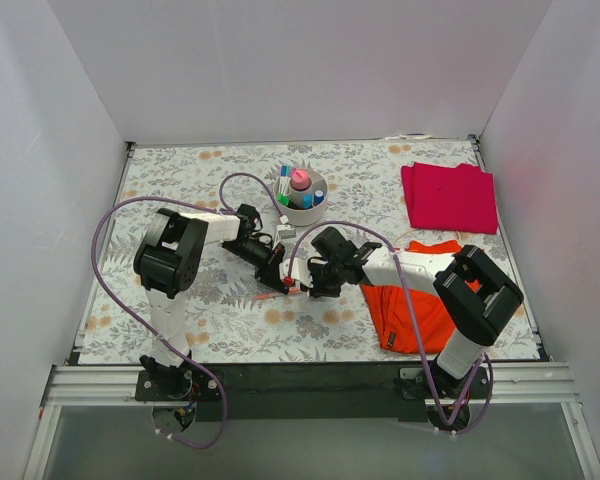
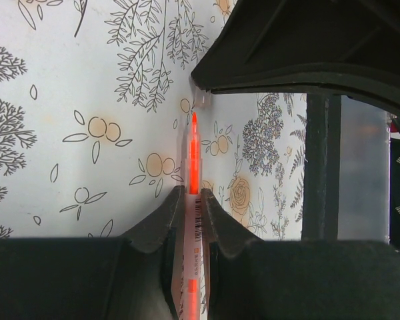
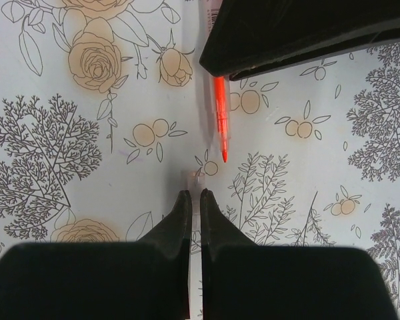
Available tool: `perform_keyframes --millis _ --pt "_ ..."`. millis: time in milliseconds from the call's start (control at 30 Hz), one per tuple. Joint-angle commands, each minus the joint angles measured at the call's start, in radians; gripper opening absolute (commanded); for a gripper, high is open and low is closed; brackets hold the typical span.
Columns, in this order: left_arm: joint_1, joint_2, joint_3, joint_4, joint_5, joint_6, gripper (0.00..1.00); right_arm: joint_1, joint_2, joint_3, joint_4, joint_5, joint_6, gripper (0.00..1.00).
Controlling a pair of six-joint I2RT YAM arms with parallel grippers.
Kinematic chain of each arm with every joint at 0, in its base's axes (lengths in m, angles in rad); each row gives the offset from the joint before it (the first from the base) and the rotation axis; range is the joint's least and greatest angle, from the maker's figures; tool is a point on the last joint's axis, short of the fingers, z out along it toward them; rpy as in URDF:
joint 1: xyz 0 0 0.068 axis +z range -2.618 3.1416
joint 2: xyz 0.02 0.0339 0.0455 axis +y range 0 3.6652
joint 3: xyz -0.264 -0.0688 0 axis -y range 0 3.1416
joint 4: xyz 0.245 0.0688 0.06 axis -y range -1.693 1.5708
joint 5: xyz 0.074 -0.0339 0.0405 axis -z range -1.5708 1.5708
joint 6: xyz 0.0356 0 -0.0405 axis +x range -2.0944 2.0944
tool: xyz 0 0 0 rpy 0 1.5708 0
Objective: Sort the stationery into containers
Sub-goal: Close the pen cap on the pen.
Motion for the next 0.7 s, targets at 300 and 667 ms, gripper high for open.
perform_keyframes --millis 300,667 --pt "-0.025 0.021 0.045 -0.064 0.002 0.069 0.0 -0.006 0.015 0.045 0.042 -0.003 0.008 0.01" --pt "-0.026 0.038 0.055 -0.061 -0.007 0.051 0.0 -0.006 0.023 0.056 0.047 -0.015 -0.004 0.01"
